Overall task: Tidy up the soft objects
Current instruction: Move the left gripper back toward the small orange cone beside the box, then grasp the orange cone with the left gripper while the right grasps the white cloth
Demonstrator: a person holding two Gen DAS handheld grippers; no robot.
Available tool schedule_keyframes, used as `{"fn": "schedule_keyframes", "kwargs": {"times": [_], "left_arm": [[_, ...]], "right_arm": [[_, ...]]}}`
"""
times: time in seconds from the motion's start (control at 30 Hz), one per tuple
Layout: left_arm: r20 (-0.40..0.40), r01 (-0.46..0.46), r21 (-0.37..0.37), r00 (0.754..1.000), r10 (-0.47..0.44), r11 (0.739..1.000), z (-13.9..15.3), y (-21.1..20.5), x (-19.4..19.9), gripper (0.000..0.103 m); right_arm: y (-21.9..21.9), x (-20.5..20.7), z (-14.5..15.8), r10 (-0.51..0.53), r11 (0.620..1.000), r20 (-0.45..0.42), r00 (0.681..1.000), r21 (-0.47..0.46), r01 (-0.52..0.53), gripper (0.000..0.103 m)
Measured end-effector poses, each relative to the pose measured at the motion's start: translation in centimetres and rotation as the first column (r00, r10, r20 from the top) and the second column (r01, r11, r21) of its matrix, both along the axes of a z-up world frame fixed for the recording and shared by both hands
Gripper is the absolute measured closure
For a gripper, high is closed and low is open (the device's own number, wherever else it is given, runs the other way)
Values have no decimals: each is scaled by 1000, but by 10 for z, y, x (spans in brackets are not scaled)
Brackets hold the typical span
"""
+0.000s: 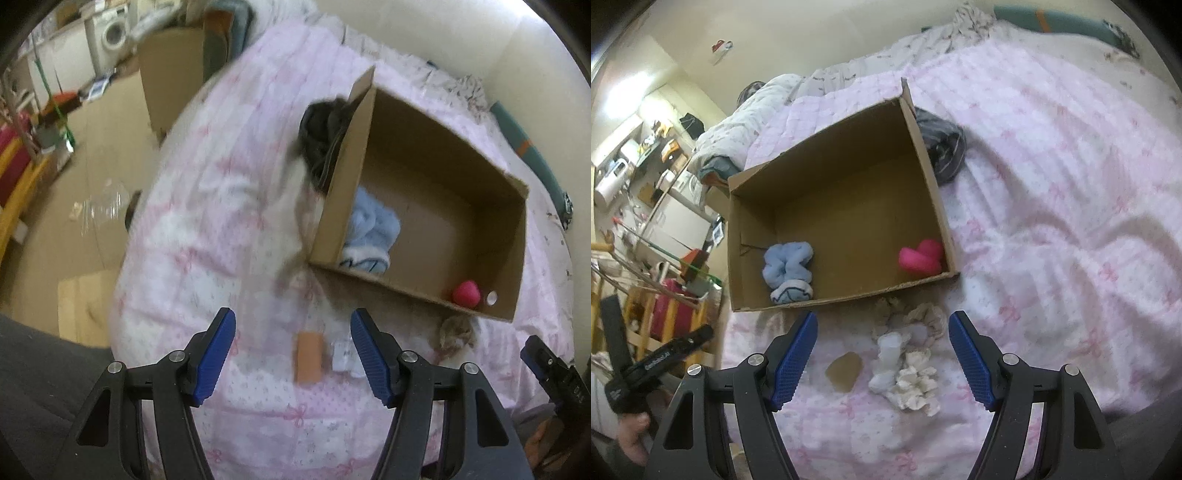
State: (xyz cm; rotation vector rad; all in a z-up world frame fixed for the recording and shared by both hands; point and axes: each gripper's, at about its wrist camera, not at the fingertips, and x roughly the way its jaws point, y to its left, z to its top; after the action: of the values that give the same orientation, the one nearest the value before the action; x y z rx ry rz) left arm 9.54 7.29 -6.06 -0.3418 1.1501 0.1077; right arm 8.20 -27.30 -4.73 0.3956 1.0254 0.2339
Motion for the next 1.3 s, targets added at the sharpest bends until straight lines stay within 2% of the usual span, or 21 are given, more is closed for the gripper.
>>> {"fn": "schedule_keyframes", "kwargs": {"times": [0.07,0.1,0.13,0.2,0.33,0.63,0.77,0.83,0.93,1.13,1.3], "left_arm": [[-54,8,-39,999,-10,999,-13,-3,4,49],[-88,9,-59,996,-14,998,-22,-5,6,56],[-123,11,-80,992,-20,997,-32,-6,7,67],[-175,3,-93,984,-19,996,-47,-8,9,76],[-254,-14,-96,967,-11,995,-69,-10,13,79],[-311,23,-135,948,-64,991,-93,-22,24,79],[-309,47,-178,946,-101,983,-101,-35,30,80],[-321,91,-150,937,-136,984,-104,-46,32,96],[-316,72,-167,941,-122,983,-104,-45,32,98],[-227,60,-101,970,-82,993,-66,-35,20,98],[-140,110,-34,984,-114,993,-35,-40,4,98]], "right_arm": [[2,1,-3,1,1000,-11,1000,-5,-1,25],[2,2,-3,2,1000,-15,1000,-5,-2,25],[3,2,-4,2,1000,-19,1000,0,-2,25],[3,1,-4,1,1000,-21,1000,6,-1,25],[4,3,-6,5,1000,-32,999,2,-5,25],[6,5,-10,10,1000,-54,999,13,-9,25],[5,5,-11,6,1000,-56,998,12,-5,25],[5,5,-12,2,1000,-60,998,8,-2,25],[6,7,-13,0,1000,-66,998,1,0,25],[5,5,-12,-4,1000,-60,998,-15,3,25],[-4,6,-14,-31,999,-85,996,2,32,25]]}}
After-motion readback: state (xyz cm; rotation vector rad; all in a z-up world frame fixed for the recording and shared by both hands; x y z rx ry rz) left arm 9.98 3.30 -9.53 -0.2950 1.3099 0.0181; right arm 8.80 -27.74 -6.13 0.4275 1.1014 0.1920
